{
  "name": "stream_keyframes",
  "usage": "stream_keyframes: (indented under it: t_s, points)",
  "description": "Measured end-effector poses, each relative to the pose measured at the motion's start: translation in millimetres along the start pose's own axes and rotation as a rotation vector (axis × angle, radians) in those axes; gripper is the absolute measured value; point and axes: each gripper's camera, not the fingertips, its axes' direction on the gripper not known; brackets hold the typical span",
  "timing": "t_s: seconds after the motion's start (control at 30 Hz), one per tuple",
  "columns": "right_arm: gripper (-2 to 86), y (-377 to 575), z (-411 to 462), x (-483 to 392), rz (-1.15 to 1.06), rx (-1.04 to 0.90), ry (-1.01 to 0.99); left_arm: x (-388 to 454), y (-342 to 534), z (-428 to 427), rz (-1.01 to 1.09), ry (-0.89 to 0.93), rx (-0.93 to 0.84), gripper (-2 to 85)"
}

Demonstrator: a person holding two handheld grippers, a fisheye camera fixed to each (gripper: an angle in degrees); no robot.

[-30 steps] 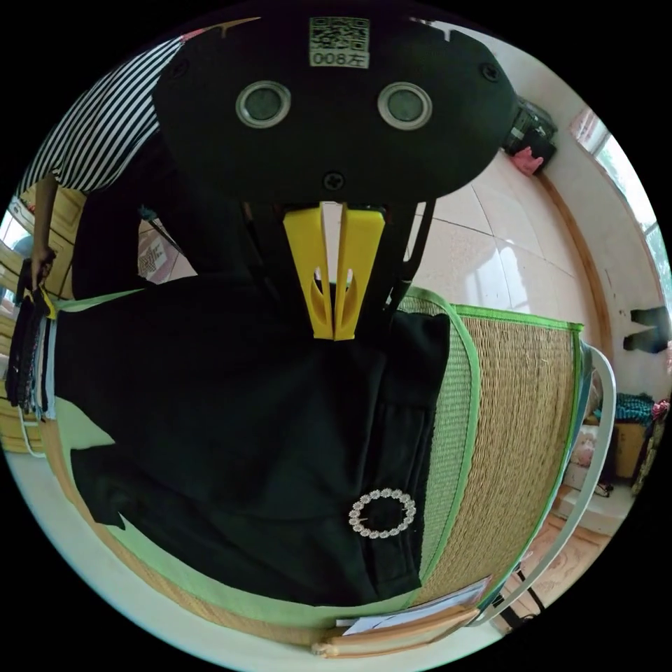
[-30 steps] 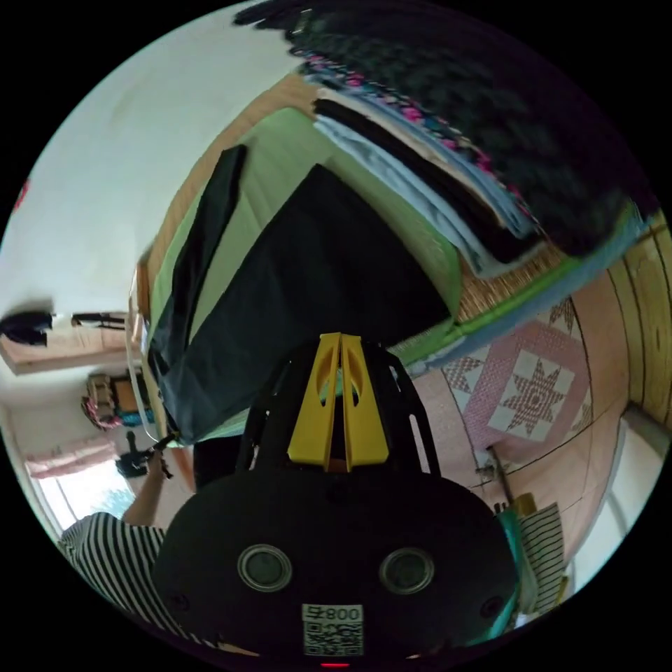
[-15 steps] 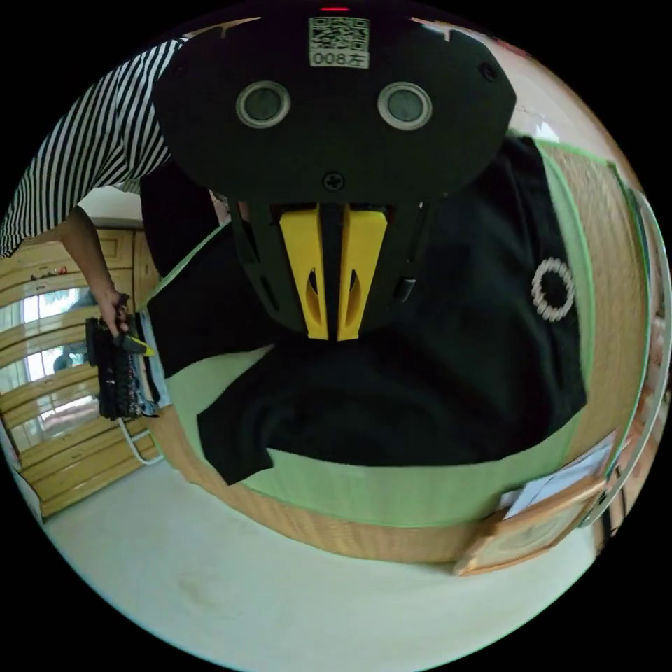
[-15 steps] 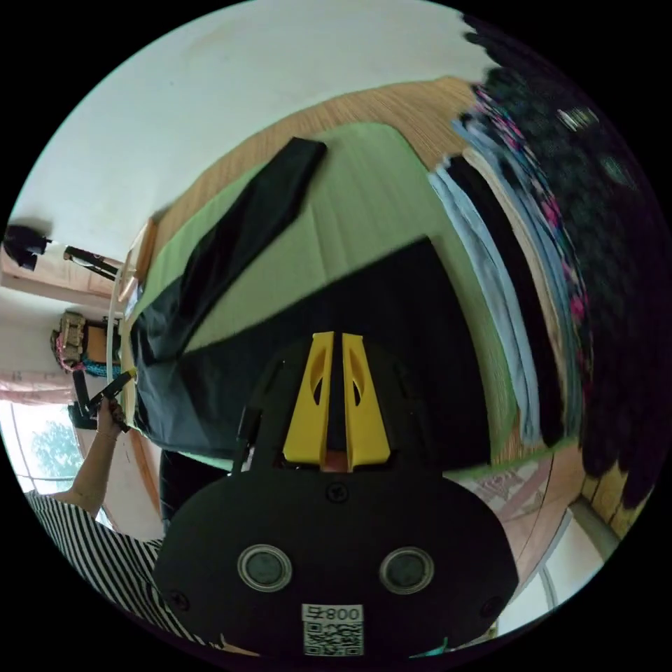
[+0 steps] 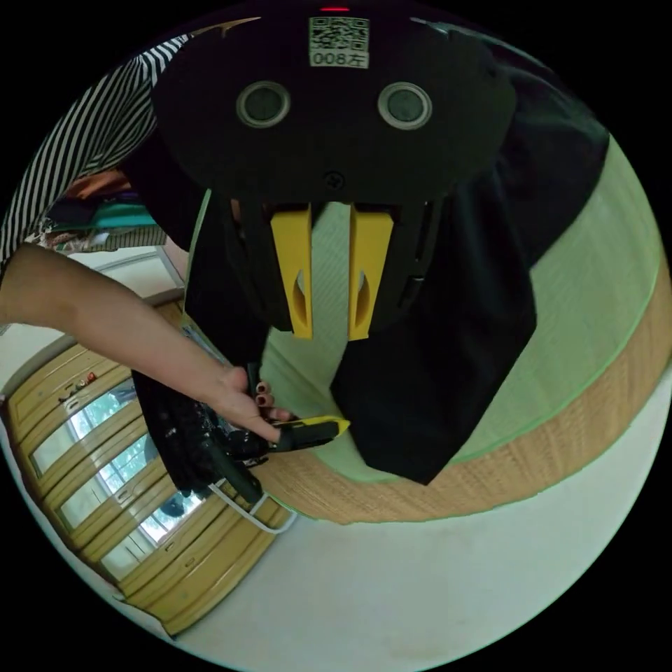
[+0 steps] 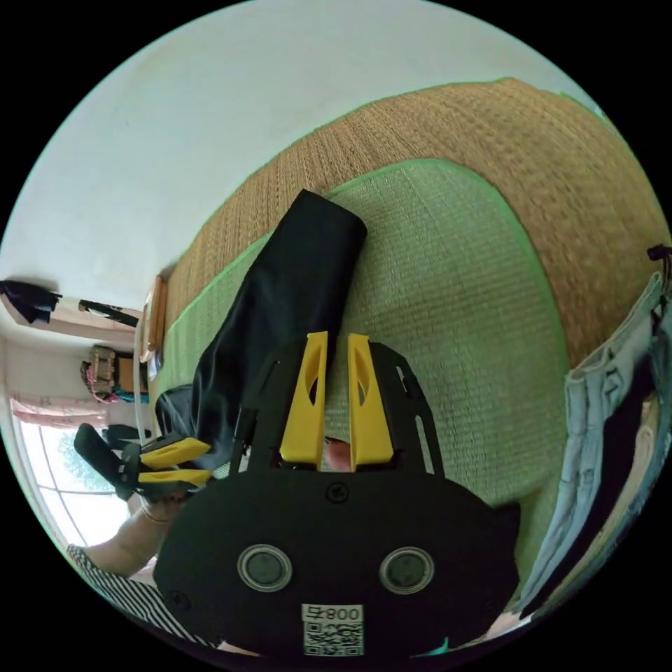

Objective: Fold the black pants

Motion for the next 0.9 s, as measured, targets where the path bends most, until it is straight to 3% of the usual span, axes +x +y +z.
stream_keyframes:
  t_s: [0.13,0.33,0.4,0.67,0.9]
  points:
    - [3.2,3.1,-5.4,38.5,-0.01,0.021,-0.198,-19.6,-44.8,50.4,0.018,-0.053,-0.039,7.7]
    - [2.7,6.0,-15.1,57.5,-0.123,-0.01,-0.293,-63.4,-89.3,109.3,0.004,-0.147,-0.155,5.5]
    - [3.2,8.6,-26.7,62.0,-0.172,-0.001,-0.288,-80.8,-89.8,106.8,-0.027,-0.117,-0.108,3.6]
    - [5.2,33.2,-79.7,176.1,-0.082,0.123,-0.444,-206.6,-48.3,61.9,-0.345,0.356,0.27,1.3]
    - [7.4,38.6,-67.4,248.2,0.036,0.133,-0.743,-271.3,-27.1,58.9,-0.439,0.629,0.394,1.1]
